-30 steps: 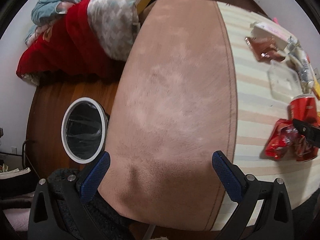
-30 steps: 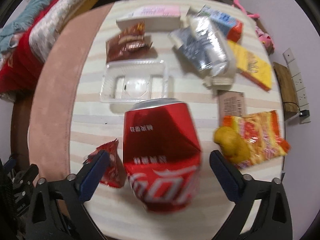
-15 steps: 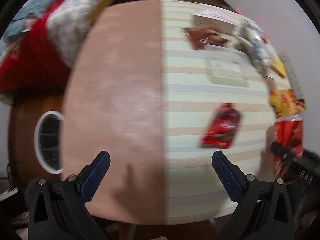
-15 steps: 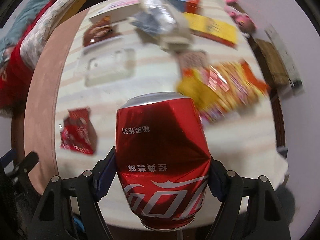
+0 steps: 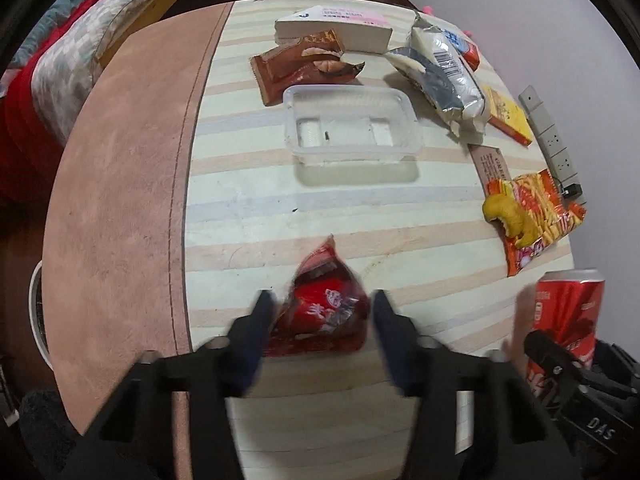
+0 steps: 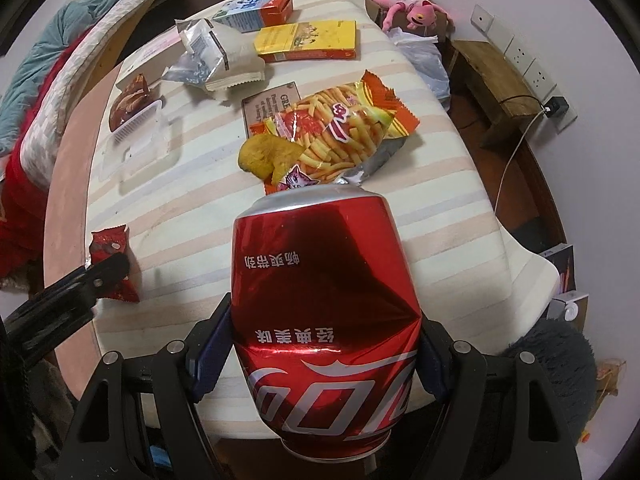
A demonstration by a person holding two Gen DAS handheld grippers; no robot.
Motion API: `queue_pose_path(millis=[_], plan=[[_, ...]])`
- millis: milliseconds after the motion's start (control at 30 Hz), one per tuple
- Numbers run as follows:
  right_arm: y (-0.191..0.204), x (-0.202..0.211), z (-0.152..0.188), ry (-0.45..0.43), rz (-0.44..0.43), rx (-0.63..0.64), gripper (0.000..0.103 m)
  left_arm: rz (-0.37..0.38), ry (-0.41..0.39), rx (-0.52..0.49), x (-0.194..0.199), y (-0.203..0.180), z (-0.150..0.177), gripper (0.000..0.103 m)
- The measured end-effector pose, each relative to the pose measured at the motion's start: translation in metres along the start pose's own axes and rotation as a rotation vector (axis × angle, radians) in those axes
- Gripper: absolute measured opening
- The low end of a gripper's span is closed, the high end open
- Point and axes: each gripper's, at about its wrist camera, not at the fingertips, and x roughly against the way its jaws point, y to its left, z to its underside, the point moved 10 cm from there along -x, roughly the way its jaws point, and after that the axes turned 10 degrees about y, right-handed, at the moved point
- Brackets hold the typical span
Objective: Collect trash
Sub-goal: 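Carry the can and red wrapper in both tools over the white bin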
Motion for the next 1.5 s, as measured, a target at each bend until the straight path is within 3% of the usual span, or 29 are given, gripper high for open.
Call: queue_pose_path(millis=[100, 400, 700, 867, 1200, 1333, 1500], plan=[[0.005, 0.004, 0.002, -0.012, -0.005, 0.007, 0.079, -0.013, -0.027, 0.006, 0.004, 0.001, 0.0, 0.037], [0.024, 0.03, 0.007, -0.061, -0.031, 0.055, 0.079, -0.068, -0.121, 0.024, 0.044, 0.019, 0.006, 0.036], [0.063, 0.084, 0.009, -0.162, -0.09, 0.138, 0.079, -0.1, -0.316, 0.049, 0.143, 0.056, 0.019, 0.036], [0.103, 0.114, 0.019, -0.195, -0.172, 0.177, 0.079, -0.113, -0.437, 0.079, 0.21, 0.085, 0.03, 0.036], [0.253, 0.162, 0.055, -0.222, -0.315, 0.397, 0.079, -0.148, -0.548, 0.196, 0.286, 0.191, 0.064, 0.036], [0.327, 0.162, 0.069, -0.212, -0.332, 0.488, 0.079, -0.157, -0.54, 0.287, 0.285, 0.253, 0.081, 0.036], [0.427, 0.131, 0.089, -0.155, -0.329, 0.608, 0.079, -0.125, -0.464, 0.421, 0.246, 0.348, 0.102, 0.036]])
